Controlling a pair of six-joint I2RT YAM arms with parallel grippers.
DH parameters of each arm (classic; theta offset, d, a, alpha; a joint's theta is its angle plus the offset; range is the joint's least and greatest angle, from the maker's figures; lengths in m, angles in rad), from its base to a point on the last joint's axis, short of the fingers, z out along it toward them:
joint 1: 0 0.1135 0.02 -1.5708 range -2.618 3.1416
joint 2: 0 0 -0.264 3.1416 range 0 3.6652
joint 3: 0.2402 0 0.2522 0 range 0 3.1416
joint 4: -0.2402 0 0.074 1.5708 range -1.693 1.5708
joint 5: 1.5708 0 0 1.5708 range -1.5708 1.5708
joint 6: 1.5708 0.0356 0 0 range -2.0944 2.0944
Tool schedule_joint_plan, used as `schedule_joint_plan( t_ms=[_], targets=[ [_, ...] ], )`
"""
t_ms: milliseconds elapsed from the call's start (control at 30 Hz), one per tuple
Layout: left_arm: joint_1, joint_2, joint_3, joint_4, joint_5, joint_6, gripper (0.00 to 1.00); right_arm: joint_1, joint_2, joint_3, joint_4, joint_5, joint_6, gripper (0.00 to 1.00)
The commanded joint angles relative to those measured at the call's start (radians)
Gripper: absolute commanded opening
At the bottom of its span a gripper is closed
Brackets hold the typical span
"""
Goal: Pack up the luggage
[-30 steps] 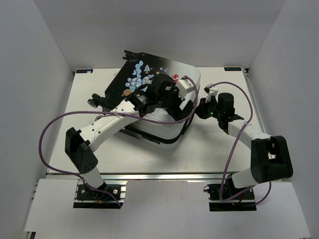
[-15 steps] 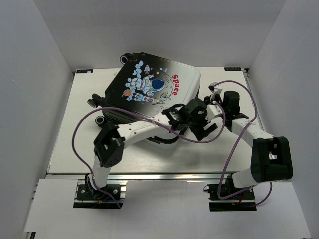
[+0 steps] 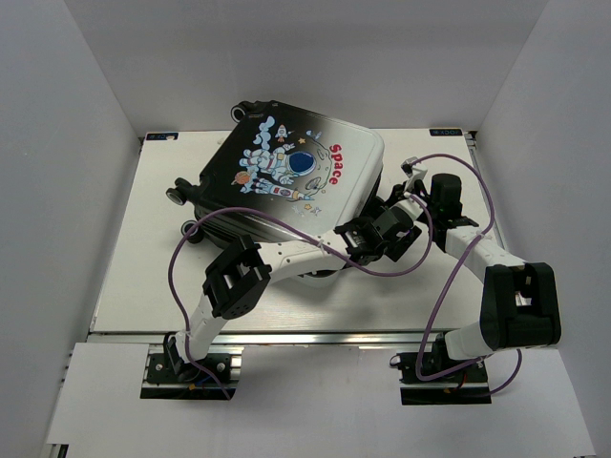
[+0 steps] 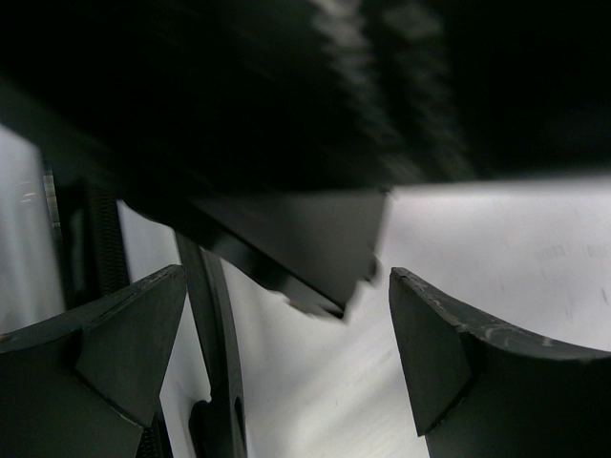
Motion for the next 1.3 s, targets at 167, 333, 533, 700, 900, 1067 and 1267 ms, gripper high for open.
schedule_joint_plan(
  t_ms=[167,333,533,700,900,1067,1267],
  targets=[
    [0.045,-0.036,-0.051,-0.235,-0.255,-0.189,0.96,-0.034,-0.041,0.025,-0.015,0.033,0.018,0.0],
    [-0.007,-0.141,0.023,-0.351,-0.137,-0.103,0.98,-0.04,-0.016,0.043,-0.027,0.026,0.032,0.0],
    [-0.057,-0.3,-0.03,-0.342,0.034,-0.005,0.98,-0.042,-0.028,0.033,-0.023,0.026,0.027,0.0],
    [-0.057,-0.268,-0.029,-0.333,0.014,0.107,0.98,-0.043,-0.041,0.025,-0.023,0.03,0.026,0.0],
    [-0.057,-0.153,0.035,-0.376,0.009,0.152,0.95,-0.046,-0.048,0.02,-0.024,0.045,0.026,0.0],
    [-0.079,-0.083,0.067,-0.386,-0.005,0.164,0.94,-0.054,-0.022,0.024,-0.017,0.044,0.039,0.0],
    [-0.09,0.006,0.101,-0.359,-0.167,0.126,0.95,-0.06,-0.011,0.014,-0.001,0.03,0.044,0.0]
  ],
)
